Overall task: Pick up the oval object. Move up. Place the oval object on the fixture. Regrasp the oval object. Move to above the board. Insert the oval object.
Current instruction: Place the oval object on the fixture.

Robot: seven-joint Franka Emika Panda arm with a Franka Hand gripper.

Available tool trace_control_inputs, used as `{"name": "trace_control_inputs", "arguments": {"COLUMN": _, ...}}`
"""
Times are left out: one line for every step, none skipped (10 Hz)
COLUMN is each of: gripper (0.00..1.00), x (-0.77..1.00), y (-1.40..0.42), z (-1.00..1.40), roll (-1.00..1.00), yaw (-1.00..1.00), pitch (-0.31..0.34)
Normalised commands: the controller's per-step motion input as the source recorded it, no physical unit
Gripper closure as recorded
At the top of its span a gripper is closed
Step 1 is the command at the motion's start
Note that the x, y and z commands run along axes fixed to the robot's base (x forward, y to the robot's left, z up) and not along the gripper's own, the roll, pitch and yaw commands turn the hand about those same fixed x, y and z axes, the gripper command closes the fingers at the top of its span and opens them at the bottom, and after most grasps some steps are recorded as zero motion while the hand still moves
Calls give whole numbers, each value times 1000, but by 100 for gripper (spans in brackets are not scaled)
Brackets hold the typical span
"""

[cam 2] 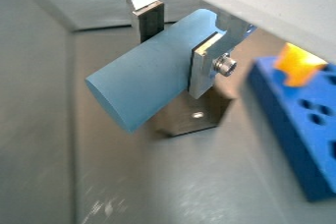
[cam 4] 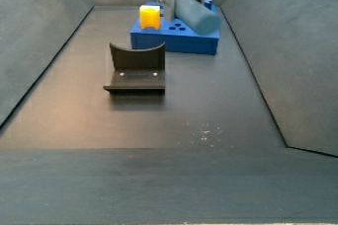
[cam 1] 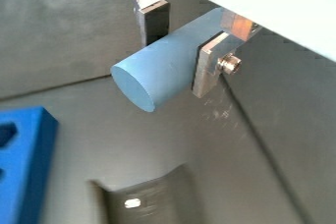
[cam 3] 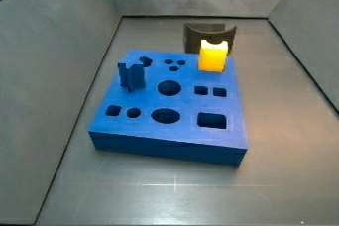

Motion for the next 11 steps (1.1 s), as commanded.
{"name": "trace_control_inputs", "arguments": {"gripper": 100, "x": 101, "y": -1000, "z": 167, "roll": 29, "yaw": -1000, "pitch": -23}}
{"name": "trace_control_inputs", "arguments": {"gripper": 100, "x": 90, "y": -1000, "z": 169, "roll": 43, "yaw": -1000, "pitch": -22}}
{"name": "trace_control_inputs", "arguments": {"gripper": 100, "x": 82, "y": -1000, "z": 176, "roll": 58, "yaw": -1000, "pitch": -22}}
{"name": "trace_control_inputs", "arguments": {"gripper": 100, "x": 68, "y": -1000, "z": 181, "roll": 76, "yaw": -1000, "pitch": -23}}
{"name": "trace_control_inputs", "arguments": {"gripper": 100, "x": 34, "y": -771, "z": 149, "roll": 97, "yaw": -925, "pitch": -23}}
{"name": "trace_control_inputs", "arguments": {"gripper": 100, "x": 12, "y": -519, "z": 111, "roll": 88, "yaw": -690, "pitch": -21}}
{"name": "trace_control_inputs", "arguments": {"gripper": 100, "x": -3, "y": -264, "z": 77, "roll": 77, "yaw": -470, "pitch": -19}}
{"name": "trace_control_inputs", "arguments": {"gripper": 100, "x": -10, "y": -104, "z": 52, "roll": 44, "yaw": -272, "pitch": -17}}
{"name": "trace_control_inputs", "arguments": {"gripper": 100, "x": 1000, "y": 533, "z": -348, "roll": -1000, "yaw": -77, "pitch": -45}}
{"name": "trace_control_inputs", "arguments": {"gripper": 100, "x": 1000, "y": 553, "z": -362, "roll": -1000, "yaw": -53, "pitch": -38}}
{"name": "trace_control_inputs", "arguments": {"gripper": 100, "x": 1000, "y": 486, "z": -327, "roll": -1000, "yaw": -54, "pitch": -35}}
